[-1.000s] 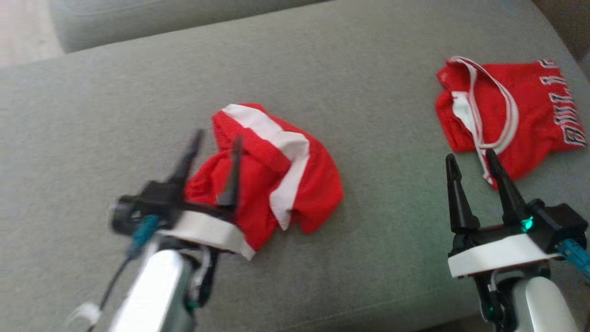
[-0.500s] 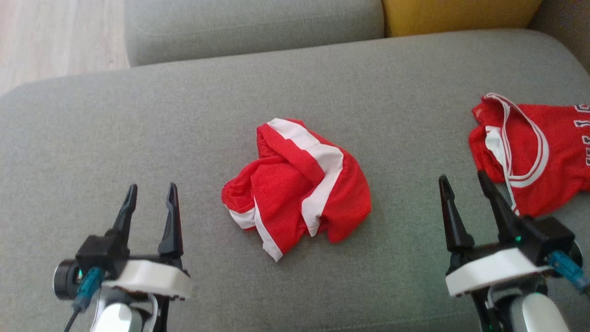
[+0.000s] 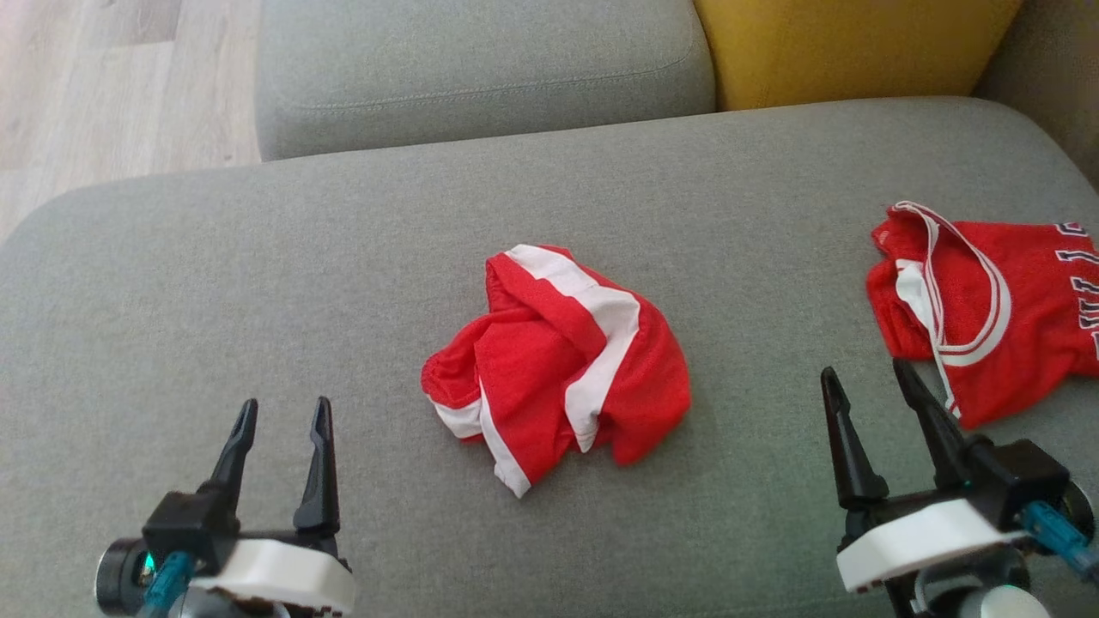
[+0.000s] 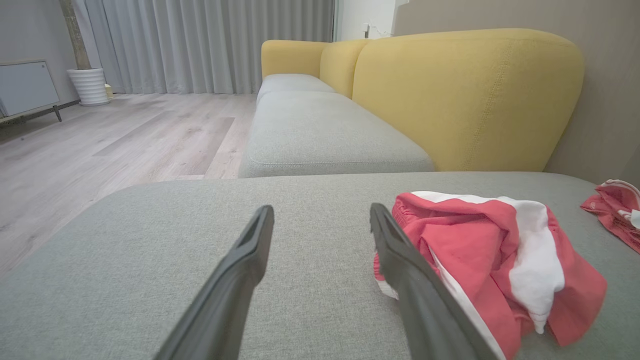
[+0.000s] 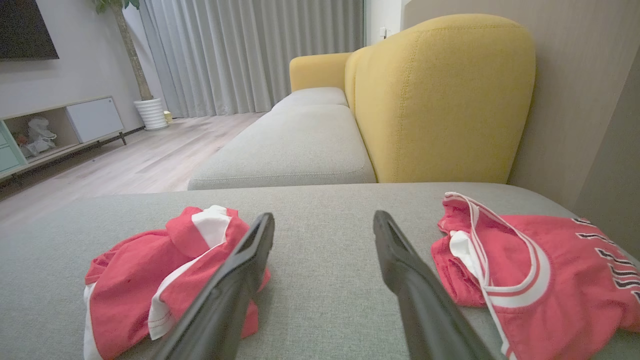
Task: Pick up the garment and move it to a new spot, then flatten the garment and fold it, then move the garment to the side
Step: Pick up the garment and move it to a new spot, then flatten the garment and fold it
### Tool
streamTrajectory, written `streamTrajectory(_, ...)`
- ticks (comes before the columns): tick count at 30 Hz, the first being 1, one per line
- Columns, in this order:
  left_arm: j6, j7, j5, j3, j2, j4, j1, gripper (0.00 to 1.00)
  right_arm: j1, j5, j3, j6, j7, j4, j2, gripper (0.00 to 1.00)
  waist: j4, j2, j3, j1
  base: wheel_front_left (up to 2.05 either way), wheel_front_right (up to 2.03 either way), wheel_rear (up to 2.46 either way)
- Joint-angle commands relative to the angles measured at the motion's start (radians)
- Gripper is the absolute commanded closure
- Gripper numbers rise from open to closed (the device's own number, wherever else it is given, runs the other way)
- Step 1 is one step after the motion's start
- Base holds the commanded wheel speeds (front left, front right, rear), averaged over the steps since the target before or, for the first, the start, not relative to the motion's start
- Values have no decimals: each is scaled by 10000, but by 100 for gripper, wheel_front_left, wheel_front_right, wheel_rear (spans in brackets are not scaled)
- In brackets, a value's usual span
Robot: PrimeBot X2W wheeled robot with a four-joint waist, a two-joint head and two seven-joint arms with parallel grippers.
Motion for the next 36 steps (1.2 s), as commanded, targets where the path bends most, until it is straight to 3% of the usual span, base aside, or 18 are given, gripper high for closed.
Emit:
streamTrajectory(1, 49, 17, 58, 282, 179, -402, -289, 0, -253, -61, 182, 65, 26, -453, -46, 0, -1, -1, 3, 0, 0, 0, 0)
streamTrajectory(25, 109, -22, -3, 122, 256, -403, -413, 0, -245, 260, 386, 65, 68, -296, -45, 0, -6, -1, 66, 0, 0, 0, 0)
streamTrajectory(29, 58, -46, 93, 4, 268, -501, -689, 0, -501, 349, 1426, 65, 234, 261, -46, 0, 208, -1, 332, 0, 0, 0, 0)
streamTrajectory(36, -30, -178, 161, -163, 58, -478, -1409, 0, -1828, 848, 4476, 65, 222, 2365, -86, 0, 894, -1, 1080, 0, 0, 0, 0)
